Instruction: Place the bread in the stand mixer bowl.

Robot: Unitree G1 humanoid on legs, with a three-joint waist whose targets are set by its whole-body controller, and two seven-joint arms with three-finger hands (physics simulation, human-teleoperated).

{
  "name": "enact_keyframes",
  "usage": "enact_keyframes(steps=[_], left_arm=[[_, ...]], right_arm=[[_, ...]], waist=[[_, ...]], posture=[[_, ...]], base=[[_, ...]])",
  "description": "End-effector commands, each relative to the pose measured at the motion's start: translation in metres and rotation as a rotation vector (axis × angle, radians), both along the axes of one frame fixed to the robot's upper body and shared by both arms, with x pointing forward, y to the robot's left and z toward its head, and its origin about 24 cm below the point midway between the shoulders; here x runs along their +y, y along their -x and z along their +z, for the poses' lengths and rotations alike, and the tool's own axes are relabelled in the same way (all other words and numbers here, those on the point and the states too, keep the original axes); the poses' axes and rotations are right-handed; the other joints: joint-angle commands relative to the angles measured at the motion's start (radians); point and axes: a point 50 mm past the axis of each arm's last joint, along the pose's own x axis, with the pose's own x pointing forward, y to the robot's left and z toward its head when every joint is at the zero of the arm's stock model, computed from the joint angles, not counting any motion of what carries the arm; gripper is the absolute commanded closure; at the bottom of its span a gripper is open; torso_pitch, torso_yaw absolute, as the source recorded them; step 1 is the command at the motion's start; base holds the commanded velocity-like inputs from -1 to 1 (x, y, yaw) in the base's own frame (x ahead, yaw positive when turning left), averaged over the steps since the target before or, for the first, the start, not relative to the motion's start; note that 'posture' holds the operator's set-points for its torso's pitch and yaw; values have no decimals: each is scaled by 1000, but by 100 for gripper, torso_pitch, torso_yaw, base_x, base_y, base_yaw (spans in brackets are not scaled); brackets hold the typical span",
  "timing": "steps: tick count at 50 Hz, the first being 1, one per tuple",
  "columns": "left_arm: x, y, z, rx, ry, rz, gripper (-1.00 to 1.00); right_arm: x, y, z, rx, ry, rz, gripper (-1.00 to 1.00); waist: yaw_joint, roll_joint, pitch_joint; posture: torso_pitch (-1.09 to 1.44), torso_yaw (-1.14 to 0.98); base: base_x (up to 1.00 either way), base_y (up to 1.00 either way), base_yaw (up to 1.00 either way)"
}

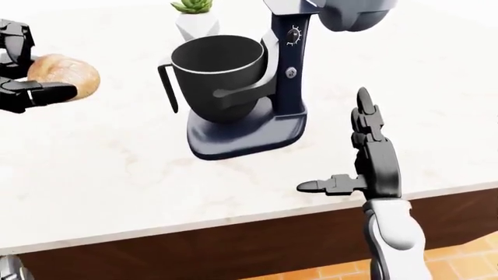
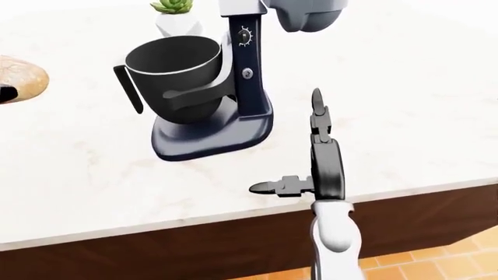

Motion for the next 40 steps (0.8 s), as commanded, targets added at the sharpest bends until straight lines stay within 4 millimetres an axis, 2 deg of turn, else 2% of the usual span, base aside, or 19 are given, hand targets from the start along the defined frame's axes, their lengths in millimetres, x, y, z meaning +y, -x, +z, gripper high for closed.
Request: enact_keyframes(steps=[1, 8, 18, 40], left_arm=[[-1, 8, 25, -85, -40, 13, 100], [-7, 7, 46, -103, -77, 3, 100], [-25, -11, 64, -149, -95, -33, 100], [-54, -46, 70, -255, -101, -57, 100]], right_arm=[[2, 4, 13, -81, 5, 8, -100], [1, 5, 14, -83, 4, 6, -100], [-1, 6, 15, -86, 2, 4, -100], [1, 7, 17, -88, 5, 8, -100]], waist=[[0, 7, -21], [-2, 4, -18], [0, -6, -18], [0, -20, -18]], posture=[[0, 0], [0, 0], [0, 0], [0, 0]], base=[[0, 0, 0], [0, 0, 0], [0, 0, 0], [0, 0, 0]])
